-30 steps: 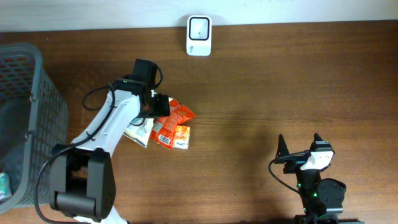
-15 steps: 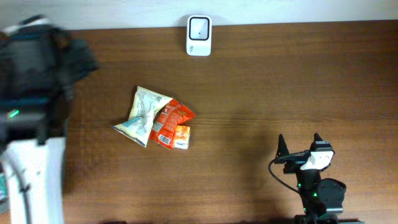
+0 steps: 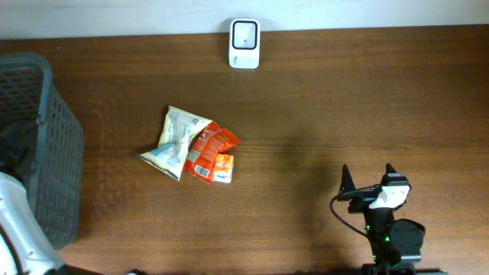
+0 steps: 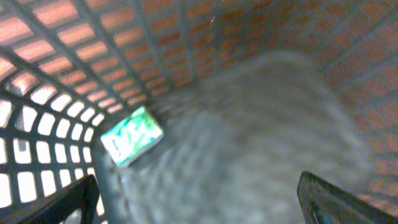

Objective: Scan the item barcode
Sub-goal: 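Reach the left gripper into the basket and grasp the green pack, then carry the green-and-white pack out and drop it on the pile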

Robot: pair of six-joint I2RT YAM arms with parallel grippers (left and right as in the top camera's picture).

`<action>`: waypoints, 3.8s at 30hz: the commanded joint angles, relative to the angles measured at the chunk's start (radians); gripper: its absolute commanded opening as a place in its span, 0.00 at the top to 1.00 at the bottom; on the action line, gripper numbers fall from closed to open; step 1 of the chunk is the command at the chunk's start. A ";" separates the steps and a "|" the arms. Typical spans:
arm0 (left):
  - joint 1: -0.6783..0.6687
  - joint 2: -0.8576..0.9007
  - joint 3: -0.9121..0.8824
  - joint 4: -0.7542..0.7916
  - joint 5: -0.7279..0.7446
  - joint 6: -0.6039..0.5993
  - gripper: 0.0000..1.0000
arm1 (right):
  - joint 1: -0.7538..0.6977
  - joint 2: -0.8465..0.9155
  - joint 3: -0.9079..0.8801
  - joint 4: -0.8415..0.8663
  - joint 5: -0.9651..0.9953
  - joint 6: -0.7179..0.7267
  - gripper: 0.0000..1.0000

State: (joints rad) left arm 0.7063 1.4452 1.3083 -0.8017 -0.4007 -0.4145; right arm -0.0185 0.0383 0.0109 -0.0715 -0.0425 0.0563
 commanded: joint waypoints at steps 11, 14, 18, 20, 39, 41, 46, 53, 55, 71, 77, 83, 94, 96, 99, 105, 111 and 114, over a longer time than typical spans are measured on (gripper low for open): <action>0.202 0.217 -0.239 0.267 0.004 0.196 0.02 | 0.006 -0.002 -0.005 -0.003 -0.005 0.003 0.01; 0.225 0.250 -0.239 0.278 0.003 0.197 0.05 | 0.006 -0.002 -0.005 -0.003 -0.005 0.003 0.01; 0.231 0.278 -0.240 0.321 0.003 0.226 0.10 | 0.006 -0.002 -0.005 -0.004 -0.005 0.003 0.01; 0.231 0.297 -0.240 0.342 0.003 0.257 0.13 | 0.006 -0.002 -0.005 -0.004 -0.005 0.003 0.01; 0.246 0.466 -0.240 0.423 -0.039 0.367 0.99 | 0.006 -0.002 -0.005 -0.003 -0.005 0.003 0.01; 0.245 0.466 -0.240 0.423 0.005 0.367 1.00 | 0.006 -0.002 -0.005 -0.004 -0.005 0.003 0.01; 0.224 0.424 -0.233 0.419 0.153 0.367 1.00 | 0.006 -0.002 -0.005 -0.004 -0.005 0.003 0.01; 0.097 0.176 -0.124 0.415 0.293 0.367 1.00 | 0.006 -0.002 -0.005 -0.004 -0.005 0.003 0.01; 0.060 0.110 -0.100 0.416 0.315 0.367 1.00 | 0.006 -0.002 -0.005 -0.003 -0.005 0.003 0.01; -0.478 -0.314 -0.035 0.261 0.338 0.300 1.00 | 0.006 -0.002 -0.005 -0.004 -0.005 0.003 0.01; -0.798 -0.142 -0.048 0.144 0.369 0.296 1.00 | 0.006 -0.002 -0.005 -0.003 -0.005 0.003 0.01; -0.986 0.073 -0.048 0.134 0.367 0.296 1.00 | 0.006 -0.002 -0.005 -0.003 -0.005 0.003 0.01; -1.096 0.225 -0.048 0.127 0.372 0.296 0.64 | 0.006 -0.002 -0.005 -0.004 -0.005 0.003 0.01; -1.106 0.225 -0.048 0.128 0.364 0.297 0.52 | 0.006 -0.002 -0.005 -0.003 -0.005 0.003 0.01; -1.106 0.219 -0.042 0.135 0.326 0.296 0.28 | 0.006 -0.002 -0.005 -0.003 -0.005 0.003 0.01; -1.003 0.100 0.057 0.097 0.326 0.296 0.11 | 0.006 -0.002 -0.005 -0.003 -0.005 0.003 0.01; -0.780 -0.113 0.114 0.101 0.275 0.334 0.01 | 0.006 -0.002 -0.005 -0.003 -0.005 0.003 0.01; -0.647 -0.195 0.114 0.101 0.211 0.333 0.01 | 0.006 -0.002 -0.005 -0.003 -0.005 0.003 0.01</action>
State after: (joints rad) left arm -0.0479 1.3224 1.4143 -0.6960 -0.1085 -0.1009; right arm -0.0185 0.0383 0.0109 -0.0715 -0.0425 0.0559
